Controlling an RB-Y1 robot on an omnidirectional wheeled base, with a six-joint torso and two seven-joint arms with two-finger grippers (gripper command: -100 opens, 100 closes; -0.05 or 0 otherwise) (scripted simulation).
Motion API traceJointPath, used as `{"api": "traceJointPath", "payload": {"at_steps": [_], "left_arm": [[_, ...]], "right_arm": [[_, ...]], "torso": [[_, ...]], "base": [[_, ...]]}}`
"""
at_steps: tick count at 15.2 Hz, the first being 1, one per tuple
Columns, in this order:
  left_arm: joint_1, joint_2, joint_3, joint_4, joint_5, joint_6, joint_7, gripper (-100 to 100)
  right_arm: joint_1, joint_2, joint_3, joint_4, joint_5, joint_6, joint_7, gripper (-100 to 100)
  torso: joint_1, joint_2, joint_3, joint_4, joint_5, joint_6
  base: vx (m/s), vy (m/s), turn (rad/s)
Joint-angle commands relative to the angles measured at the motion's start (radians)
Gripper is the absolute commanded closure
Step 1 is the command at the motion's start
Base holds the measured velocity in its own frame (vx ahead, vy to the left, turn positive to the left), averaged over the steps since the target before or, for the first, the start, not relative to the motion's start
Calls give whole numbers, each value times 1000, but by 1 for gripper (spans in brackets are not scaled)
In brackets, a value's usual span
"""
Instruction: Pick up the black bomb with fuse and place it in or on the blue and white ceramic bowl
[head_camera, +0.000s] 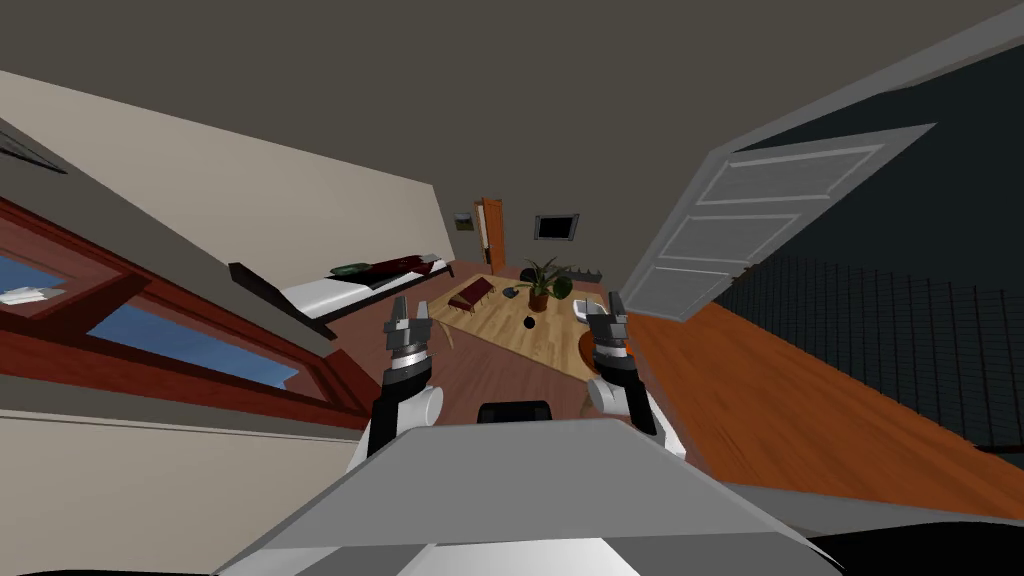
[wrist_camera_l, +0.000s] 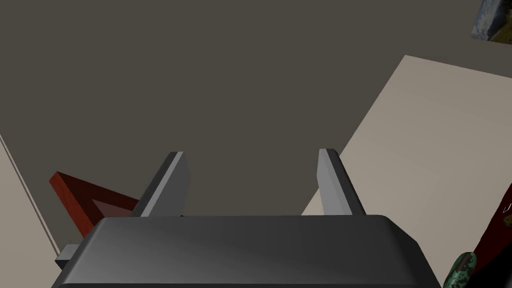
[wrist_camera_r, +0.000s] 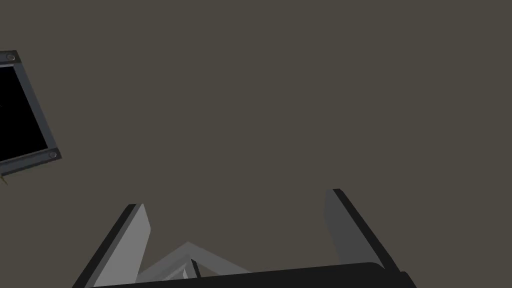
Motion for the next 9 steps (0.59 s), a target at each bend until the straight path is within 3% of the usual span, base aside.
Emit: {"api": "traceJointPath", "payload": {"at_steps": [1,4,9], "left_arm": [[0,0,0,0,0,0,0,0],[0,0,0,0,0,0,0,0],[0,0,0,0,0,0,0,0]], "right_arm": [[-16,-17,4,50,-15,-3,-39,-100],[-29,-28,5,90,-28,-5,-69,-100],[-71,-51,8,207,-72,-13,-169,-100]], "torso": [[0,0,0,0,0,0],[0,0,0,0,0,0],[0,0,0,0,0,0]], "base": [[-14,34,106],[-16,30,93],[-17,32,116]]}}
